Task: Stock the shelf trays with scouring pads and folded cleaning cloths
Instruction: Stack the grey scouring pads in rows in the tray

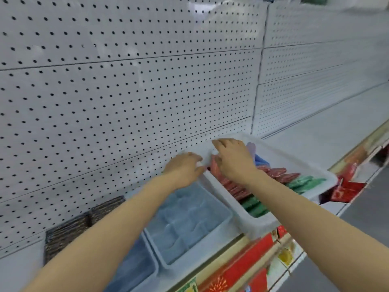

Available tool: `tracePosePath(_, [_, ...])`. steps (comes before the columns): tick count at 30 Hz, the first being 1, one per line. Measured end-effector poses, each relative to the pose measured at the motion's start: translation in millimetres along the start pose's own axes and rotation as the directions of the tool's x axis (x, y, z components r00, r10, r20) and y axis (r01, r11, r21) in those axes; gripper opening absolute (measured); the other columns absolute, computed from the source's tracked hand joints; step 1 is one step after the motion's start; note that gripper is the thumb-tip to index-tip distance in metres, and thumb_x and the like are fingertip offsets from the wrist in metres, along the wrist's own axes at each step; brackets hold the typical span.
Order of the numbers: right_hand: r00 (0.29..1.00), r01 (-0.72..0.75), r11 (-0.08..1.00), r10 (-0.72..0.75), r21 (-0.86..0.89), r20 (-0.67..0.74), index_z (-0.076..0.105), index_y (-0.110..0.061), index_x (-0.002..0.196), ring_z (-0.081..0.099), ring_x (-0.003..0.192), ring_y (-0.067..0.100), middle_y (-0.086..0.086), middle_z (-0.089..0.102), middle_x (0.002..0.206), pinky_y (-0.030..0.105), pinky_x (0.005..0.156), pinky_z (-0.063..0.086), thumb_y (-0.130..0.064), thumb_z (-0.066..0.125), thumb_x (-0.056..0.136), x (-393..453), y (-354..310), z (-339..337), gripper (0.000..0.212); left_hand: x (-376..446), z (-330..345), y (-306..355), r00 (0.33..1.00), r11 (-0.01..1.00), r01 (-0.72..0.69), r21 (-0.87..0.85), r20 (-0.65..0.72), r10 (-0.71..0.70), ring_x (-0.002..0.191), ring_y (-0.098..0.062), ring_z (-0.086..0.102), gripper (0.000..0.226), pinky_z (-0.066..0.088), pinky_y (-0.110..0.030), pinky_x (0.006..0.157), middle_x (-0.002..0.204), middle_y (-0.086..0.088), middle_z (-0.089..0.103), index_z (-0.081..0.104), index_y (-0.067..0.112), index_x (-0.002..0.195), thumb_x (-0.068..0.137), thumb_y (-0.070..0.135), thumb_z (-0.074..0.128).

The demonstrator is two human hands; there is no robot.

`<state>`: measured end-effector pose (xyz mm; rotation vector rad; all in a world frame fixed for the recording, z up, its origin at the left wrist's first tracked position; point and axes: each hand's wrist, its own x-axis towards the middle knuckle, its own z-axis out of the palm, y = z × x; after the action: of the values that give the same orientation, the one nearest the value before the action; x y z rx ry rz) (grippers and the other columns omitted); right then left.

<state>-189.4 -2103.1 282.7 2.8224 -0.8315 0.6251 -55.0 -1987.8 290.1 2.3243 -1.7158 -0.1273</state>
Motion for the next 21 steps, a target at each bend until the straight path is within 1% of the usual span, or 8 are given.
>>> tracePosePath(1, [0.999, -0.034, 0.999, 0.034, -0.027, 0.011, 0.036, -0.014, 0.144, 0.041, 0.129, 0.029, 0.007, 0.046, 0.141, 0.04, 0.106, 0.029, -0.025, 0.051, 0.093, -3, 22, -5, 0.054, 10, 2, 23, 0.998, 0.996, -0.07, -0.064, -0.012, 0.07, 0.11, -0.022, 0.06, 0.035, 0.047, -0.037, 0.094, 0.125, -0.004, 0.064, 0.062, 0.024, 0.127, 0.099, 0.039, 0.048])
tracePosePath(3, [0.994, -0.104, 0.993, 0.105, -0.057, 0.015, 0.036, -0.015, 0.144, 0.042, 0.128, 0.028, 0.007, 0.046, 0.141, 0.04, 0.107, 0.03, -0.026, 0.05, 0.093, -11, 61, -12, 0.054, 30, 12, 64, 0.976, 0.964, -0.216, -0.153, -0.007, 0.218, 0.083, -0.018, 0.06, 0.025, 0.049, -0.033, 0.08, 0.098, -0.007, 0.072, 0.07, 0.02, 0.111, 0.098, 0.029, 0.052])
tracePosePath(6, [0.982, -0.175, 0.98, 0.18, -0.092, 0.057, 0.035, -0.015, 0.144, 0.04, 0.13, 0.029, 0.007, 0.045, 0.142, 0.04, 0.107, 0.029, -0.027, 0.048, 0.093, -25, 114, -13, 0.053, 63, 34, 120, 0.919, 0.904, -0.35, -0.246, 0.099, 0.383, 0.084, -0.019, 0.06, 0.019, 0.048, -0.035, 0.082, 0.098, -0.009, 0.072, 0.072, 0.013, 0.105, 0.094, 0.024, 0.06])
tracePosePath(9, [0.966, -0.224, 0.97, 0.234, -0.095, 0.11, 0.032, -0.017, 0.146, 0.041, 0.129, 0.03, 0.006, 0.044, 0.143, 0.04, 0.105, 0.033, -0.025, 0.051, 0.094, -37, 157, -9, 0.056, 91, 57, 150, 0.823, 0.893, -0.355, -0.275, 0.362, 0.438, 0.092, -0.02, 0.065, 0.016, 0.05, -0.041, 0.09, 0.101, -0.001, 0.074, 0.075, 0.017, 0.099, 0.092, 0.024, 0.063])
tracePosePath(12, [0.96, -0.231, 0.97, 0.24, -0.078, 0.143, 0.031, -0.017, 0.146, 0.044, 0.125, 0.031, 0.008, 0.047, 0.14, 0.041, 0.103, 0.037, -0.024, 0.052, 0.095, -45, 186, -4, 0.056, 114, 75, 161, 0.753, 0.907, -0.393, -0.151, 0.513, 0.412, 0.112, -0.018, 0.059, 0.027, 0.045, -0.036, 0.101, 0.128, -0.001, 0.065, 0.072, 0.018, 0.117, 0.095, 0.019, 0.057])
tracePosePath(15, [0.958, -0.219, 0.975, 0.224, -0.047, 0.179, 0.036, -0.017, 0.143, 0.046, 0.122, 0.03, 0.008, 0.051, 0.135, 0.041, 0.1, 0.04, -0.022, 0.051, 0.095, -49, 207, -1, 0.051, 138, 86, 164, 0.809, 0.912, -0.405, 0.064, 0.49, 0.325, 0.127, -0.024, 0.05, 0.04, 0.043, -0.033, 0.103, 0.145, -0.003, 0.05, 0.055, 0.024, 0.138, 0.099, 0.024, 0.05])
tracePosePath(18, [0.961, -0.196, 0.98, 0.19, 0.012, 0.203, 0.047, -0.017, 0.135, 0.05, 0.118, 0.027, 0.007, 0.058, 0.125, 0.041, 0.096, 0.045, -0.023, 0.05, 0.094, -50, 216, 4, 0.042, 155, 92, 162, 0.84, 0.919, -0.359, 0.161, 0.485, 0.243, 0.112, -0.023, 0.057, 0.043, 0.047, -0.034, 0.095, 0.136, -0.004, 0.058, 0.049, 0.023, 0.142, 0.099, 0.03, 0.05])
tracePosePath(21, [0.967, -0.143, 0.989, 0.13, 0.043, 0.219, 0.051, -0.019, 0.127, 0.049, 0.115, 0.023, 0.003, 0.059, 0.119, 0.04, 0.091, 0.047, -0.028, 0.053, 0.093, -49, 221, 13, 0.035, 163, 100, 164, 0.797, 0.935, -0.334, 0.116, 0.564, 0.215, 0.097, -0.015, 0.051, 0.045, 0.041, -0.027, 0.085, 0.128, -0.001, 0.061, 0.057, 0.023, 0.131, 0.09, 0.037, 0.066])
